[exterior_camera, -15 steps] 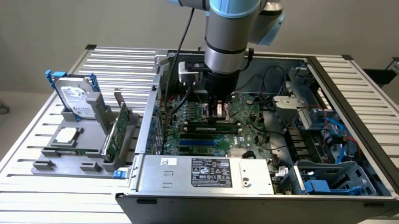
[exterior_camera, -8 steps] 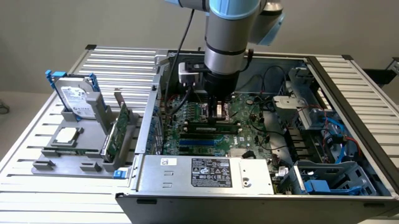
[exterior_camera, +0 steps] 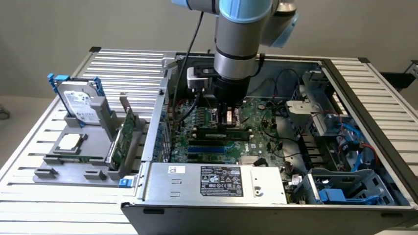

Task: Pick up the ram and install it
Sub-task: 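Press down the ram until it locks into place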

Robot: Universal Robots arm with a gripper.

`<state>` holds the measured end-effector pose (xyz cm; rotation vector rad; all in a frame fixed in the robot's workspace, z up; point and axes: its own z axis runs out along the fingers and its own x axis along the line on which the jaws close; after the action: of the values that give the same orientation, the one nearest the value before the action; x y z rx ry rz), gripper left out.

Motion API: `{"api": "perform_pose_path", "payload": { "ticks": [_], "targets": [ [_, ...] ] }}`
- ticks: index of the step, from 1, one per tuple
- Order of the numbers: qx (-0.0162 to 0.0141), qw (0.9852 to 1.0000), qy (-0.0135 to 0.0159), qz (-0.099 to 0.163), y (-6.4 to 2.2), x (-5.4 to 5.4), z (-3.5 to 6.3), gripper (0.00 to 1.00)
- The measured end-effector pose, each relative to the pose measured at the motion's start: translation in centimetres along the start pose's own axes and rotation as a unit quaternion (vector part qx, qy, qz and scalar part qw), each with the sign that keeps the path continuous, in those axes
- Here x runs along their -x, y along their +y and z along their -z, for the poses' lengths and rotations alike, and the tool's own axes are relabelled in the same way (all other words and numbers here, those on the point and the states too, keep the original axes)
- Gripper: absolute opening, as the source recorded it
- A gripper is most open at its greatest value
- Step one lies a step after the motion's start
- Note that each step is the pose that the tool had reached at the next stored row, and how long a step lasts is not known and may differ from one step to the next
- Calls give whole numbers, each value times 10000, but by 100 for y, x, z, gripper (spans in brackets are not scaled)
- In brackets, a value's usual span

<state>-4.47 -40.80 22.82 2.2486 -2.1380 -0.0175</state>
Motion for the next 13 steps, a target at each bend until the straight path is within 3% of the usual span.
{"api": "perform_pose_path", "payload": {
  "ticks": [9,12,13],
  "targets": [
    [21,10000,-2,-4,-2,5,-51,11],
    [30,10000,-18,-6,-4,9,-4,11],
    [42,10000,-10,-5,-7,6,33,11]
  ]
}}
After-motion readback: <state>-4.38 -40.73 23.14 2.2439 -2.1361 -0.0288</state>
